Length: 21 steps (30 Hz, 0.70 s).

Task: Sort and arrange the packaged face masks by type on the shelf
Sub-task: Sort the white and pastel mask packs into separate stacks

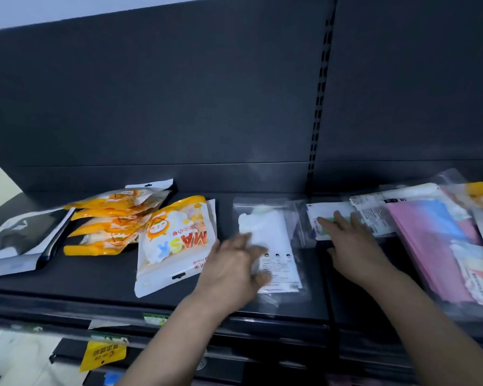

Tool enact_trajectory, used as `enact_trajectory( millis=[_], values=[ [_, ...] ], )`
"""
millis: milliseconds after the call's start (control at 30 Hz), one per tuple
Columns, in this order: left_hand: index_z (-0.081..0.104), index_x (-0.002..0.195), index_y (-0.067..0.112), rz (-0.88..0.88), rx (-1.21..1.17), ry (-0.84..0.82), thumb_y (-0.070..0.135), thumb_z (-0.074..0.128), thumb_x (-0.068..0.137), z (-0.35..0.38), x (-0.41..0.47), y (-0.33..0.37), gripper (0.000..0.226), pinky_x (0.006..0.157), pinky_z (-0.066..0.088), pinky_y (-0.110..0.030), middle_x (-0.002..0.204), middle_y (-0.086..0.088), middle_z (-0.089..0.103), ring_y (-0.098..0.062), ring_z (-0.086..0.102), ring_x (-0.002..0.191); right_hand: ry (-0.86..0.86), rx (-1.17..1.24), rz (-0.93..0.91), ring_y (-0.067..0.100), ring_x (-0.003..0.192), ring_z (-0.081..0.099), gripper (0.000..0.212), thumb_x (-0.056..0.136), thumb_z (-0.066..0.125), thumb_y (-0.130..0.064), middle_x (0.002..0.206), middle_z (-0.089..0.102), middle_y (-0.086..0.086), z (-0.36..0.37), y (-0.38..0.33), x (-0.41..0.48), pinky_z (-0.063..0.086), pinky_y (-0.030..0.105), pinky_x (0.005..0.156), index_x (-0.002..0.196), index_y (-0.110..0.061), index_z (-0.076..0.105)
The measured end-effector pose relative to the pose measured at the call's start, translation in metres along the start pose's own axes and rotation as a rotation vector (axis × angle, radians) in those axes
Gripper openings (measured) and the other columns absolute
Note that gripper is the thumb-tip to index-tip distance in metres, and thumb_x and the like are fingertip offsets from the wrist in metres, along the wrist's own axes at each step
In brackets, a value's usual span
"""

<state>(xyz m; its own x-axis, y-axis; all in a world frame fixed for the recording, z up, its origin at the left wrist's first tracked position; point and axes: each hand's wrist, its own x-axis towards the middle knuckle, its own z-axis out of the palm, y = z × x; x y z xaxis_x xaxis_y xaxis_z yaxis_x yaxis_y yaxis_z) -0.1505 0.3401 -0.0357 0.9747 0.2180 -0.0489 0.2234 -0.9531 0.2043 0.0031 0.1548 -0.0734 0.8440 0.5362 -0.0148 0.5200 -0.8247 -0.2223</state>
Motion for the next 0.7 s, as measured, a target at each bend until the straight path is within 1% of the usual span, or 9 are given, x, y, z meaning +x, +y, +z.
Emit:
enact_trajectory(
  millis=[67,133,233,300,400,467,533,633,700],
  values=[
    [0.037,0.144,0.040,0.026,-0.034,-0.138,0.053,0.056,0.090,0.003,0.005,0.002,0.059,0.122,0.009,-0.040,0.160,0.003,0.023,-0.014,0.021,0.147,-0.071,0.003,0.054,0.034,0.143,0.013,0.066,0.094,0.052,-0.026,0.157,0.015,0.012,-0.009,0.005,0.001,0.021,0.044,0.115,0.150,-0.024,0.015],
    [0.036,0.145,0.038,0.018,-0.025,-0.147,0.051,0.056,0.091,0.004,0.014,0.006,0.059,0.121,0.014,-0.038,0.159,0.000,0.026,-0.019,0.024,0.146,-0.045,-0.086,0.063,0.030,0.132,0.038,0.057,0.093,0.052,-0.038,0.146,0.041,0.009,-0.017,0.008,0.004,0.036,0.038,0.103,0.144,-0.022,0.032],
    [0.035,0.146,0.029,-0.008,-0.014,-0.139,0.045,0.050,0.096,0.003,0.027,0.016,0.055,0.117,0.020,-0.034,0.156,-0.006,0.030,-0.026,0.028,0.143,0.096,-0.370,0.021,0.024,0.105,0.056,0.024,0.092,0.048,-0.036,0.113,0.066,0.001,-0.025,0.003,0.003,0.038,0.035,0.089,0.111,-0.026,0.060],
    [0.037,0.144,0.024,-0.032,-0.033,-0.131,0.042,0.048,0.098,0.002,0.036,0.021,0.050,0.114,0.025,-0.034,0.149,-0.007,0.036,-0.027,0.033,0.138,0.142,-0.422,0.004,0.022,0.100,0.056,0.019,0.091,0.046,-0.027,0.100,0.069,-0.002,-0.025,0.000,0.000,0.035,0.036,0.088,0.096,-0.026,0.064],
    [0.038,0.143,0.023,-0.071,-0.045,-0.150,0.037,0.048,0.098,-0.001,0.043,0.021,0.048,0.116,0.024,-0.039,0.149,-0.005,0.036,-0.026,0.031,0.139,0.184,-0.207,-0.078,0.020,0.112,0.050,0.023,0.093,0.045,-0.029,0.097,0.068,-0.001,-0.020,-0.001,-0.007,0.031,0.036,0.090,0.100,-0.029,0.067],
    [0.036,0.146,0.022,-0.051,0.025,-0.124,0.033,0.044,0.099,-0.002,0.044,0.027,0.049,0.120,0.015,-0.042,0.157,-0.007,0.025,-0.025,0.018,0.147,0.255,-0.065,-0.142,0.018,0.125,0.045,0.024,0.090,0.052,-0.028,0.103,0.070,-0.003,-0.014,0.001,-0.021,0.027,0.041,0.101,0.108,-0.031,0.068],
    [0.037,0.147,0.021,-0.001,0.007,-0.022,0.033,0.042,0.100,-0.004,0.047,0.043,0.048,0.120,0.015,-0.037,0.160,-0.007,0.019,-0.024,0.014,0.149,0.309,-0.056,-0.128,0.019,0.132,0.042,0.029,0.085,0.061,-0.024,0.113,0.069,-0.005,-0.007,0.007,-0.035,0.025,0.050,0.107,0.112,-0.031,0.066],
    [0.039,0.145,0.016,0.046,-0.002,0.014,0.038,0.040,0.101,-0.001,0.066,0.073,0.049,0.119,0.016,-0.034,0.157,-0.007,0.029,-0.022,0.017,0.148,0.166,-0.112,-0.044,0.020,0.141,0.027,0.035,0.091,0.053,-0.029,0.138,0.052,-0.008,-0.008,0.019,-0.051,0.013,0.054,0.112,0.125,-0.032,0.056],
    [0.037,0.145,0.013,0.026,0.073,-0.053,0.042,0.039,0.100,0.006,0.084,0.088,0.054,0.121,0.010,-0.039,0.157,-0.009,0.028,-0.024,0.011,0.149,0.140,-0.156,0.037,0.018,0.142,0.022,0.032,0.092,0.047,-0.028,0.136,0.054,-0.005,-0.014,0.031,-0.055,0.006,0.053,0.113,0.123,-0.030,0.055]
  ],
)
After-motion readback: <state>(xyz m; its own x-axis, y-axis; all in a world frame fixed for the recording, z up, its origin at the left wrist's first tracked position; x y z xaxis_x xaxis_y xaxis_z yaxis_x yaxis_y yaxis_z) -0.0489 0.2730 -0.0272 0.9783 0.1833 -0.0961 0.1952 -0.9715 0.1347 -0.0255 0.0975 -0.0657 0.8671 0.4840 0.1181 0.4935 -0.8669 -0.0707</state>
